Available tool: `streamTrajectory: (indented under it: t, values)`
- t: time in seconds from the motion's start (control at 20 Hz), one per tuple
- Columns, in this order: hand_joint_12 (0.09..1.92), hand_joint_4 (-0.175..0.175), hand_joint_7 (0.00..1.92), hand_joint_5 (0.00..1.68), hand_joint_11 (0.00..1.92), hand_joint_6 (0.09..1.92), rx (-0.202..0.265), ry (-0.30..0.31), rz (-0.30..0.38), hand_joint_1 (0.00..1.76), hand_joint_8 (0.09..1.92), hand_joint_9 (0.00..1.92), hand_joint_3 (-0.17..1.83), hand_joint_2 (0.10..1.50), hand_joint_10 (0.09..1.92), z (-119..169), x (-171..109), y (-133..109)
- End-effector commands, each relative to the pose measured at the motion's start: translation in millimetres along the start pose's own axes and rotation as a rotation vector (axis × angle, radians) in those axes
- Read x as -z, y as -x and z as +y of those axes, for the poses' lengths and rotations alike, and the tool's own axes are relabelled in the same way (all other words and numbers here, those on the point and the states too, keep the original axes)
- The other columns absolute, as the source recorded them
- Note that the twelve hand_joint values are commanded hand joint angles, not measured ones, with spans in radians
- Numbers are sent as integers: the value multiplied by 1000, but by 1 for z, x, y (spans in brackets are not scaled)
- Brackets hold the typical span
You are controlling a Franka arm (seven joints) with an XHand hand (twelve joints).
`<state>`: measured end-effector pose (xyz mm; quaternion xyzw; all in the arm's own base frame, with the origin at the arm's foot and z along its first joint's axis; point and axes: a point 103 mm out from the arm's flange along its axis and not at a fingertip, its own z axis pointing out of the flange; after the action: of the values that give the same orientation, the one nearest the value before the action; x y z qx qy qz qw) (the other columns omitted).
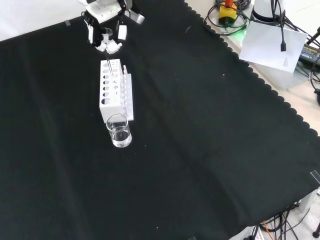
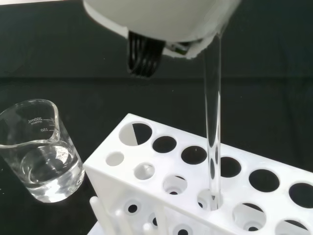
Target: Put the glass rod back on the white test tube rack.
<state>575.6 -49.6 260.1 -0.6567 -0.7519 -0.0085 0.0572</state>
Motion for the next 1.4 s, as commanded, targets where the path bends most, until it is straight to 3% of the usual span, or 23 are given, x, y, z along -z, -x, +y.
streamTrajectory:
  t: [0.05,0.2,0.3,0.45,0.55,0.75,1.0,1.4]
  values:
    - [750,-175,1557,1185,1840,944,-10,-4,8,1210,1057,1891,912,567,762,-1,-4,6]
    - [751,-175,1554,1185,1840,945,-15,-13,29,1210,1056,1890,912,567,762,-2,-5,8]
    - [747,-175,1535,1178,1843,950,-8,-53,43,1207,1045,1889,902,575,765,-1,-8,8]
    - [746,-175,1294,1018,1871,953,2,-83,47,1283,941,1880,689,708,774,1,-9,7]
    - [804,-175,1255,864,1906,1001,4,-80,44,1373,844,1886,724,645,771,1,-6,6]
    - [955,-175,1080,654,1920,1041,5,-72,35,1391,879,1902,886,491,783,-1,-1,3]
    - [1081,-175,1053,627,1920,1030,-7,-53,29,1398,882,1913,911,469,811,-7,10,6]
    - [1136,-175,1063,640,1920,1013,-24,-16,18,1411,872,1920,903,469,838,-29,38,7]
